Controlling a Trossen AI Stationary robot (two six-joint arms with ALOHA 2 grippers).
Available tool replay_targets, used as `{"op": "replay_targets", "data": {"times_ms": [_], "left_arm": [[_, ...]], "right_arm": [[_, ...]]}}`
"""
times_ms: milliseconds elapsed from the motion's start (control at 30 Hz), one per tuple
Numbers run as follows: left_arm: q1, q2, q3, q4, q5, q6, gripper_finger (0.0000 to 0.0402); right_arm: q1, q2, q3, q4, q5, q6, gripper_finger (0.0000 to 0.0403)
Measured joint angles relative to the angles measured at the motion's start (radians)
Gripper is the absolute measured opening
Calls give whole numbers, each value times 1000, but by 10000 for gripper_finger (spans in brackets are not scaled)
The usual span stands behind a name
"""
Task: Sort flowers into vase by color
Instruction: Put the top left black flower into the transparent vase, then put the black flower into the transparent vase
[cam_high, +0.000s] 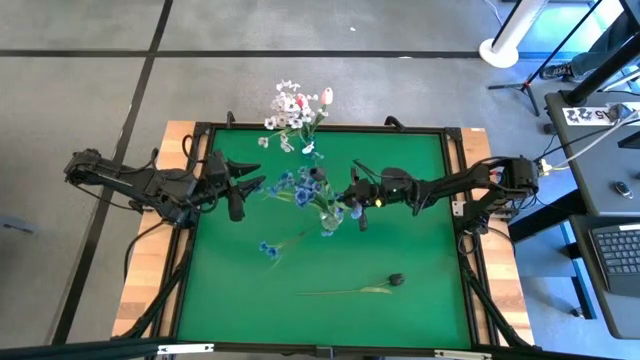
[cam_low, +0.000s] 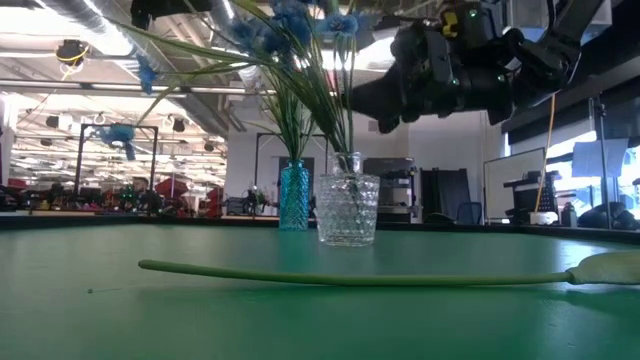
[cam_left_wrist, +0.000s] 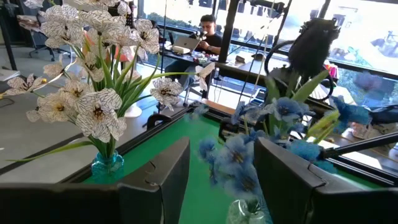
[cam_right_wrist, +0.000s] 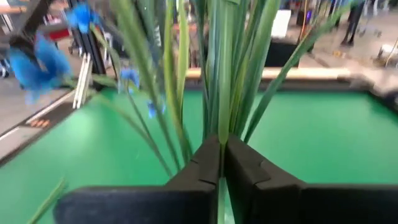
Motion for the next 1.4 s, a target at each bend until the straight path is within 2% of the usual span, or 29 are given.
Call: {"op": "replay_targets", "data": {"times_ms": [367,500,767,900,1000,1100,1167,1267,1400], "left_arm": [[0,0,0,0,0,0,174],[0,0,0,0,0,0,174],[0,0,0,0,0,0,174],[0,0,0,-1,0,0,174],[-1,0,0,-1,0,0,174],[-2,0,0,0,1,-1,174],[-7,-1,6,-4,0,0,174],[-21,-14,33,-1,1,13,174],[-30,-27,67,2,1,41,174]], "right_arm": [[0,-19,0,-116,-18,-1,92],[0,-70,0,-250,7,-27,125],[0,-287,0,-582,79,-28,177],[1,-424,0,-788,94,10,186],[24,-517,0,-886,58,64,185],[103,-589,0,-905,25,97,184],[182,-619,0,-900,41,111,184],[326,-631,0,-865,132,138,184],[520,-587,0,-781,311,140,183]]}}
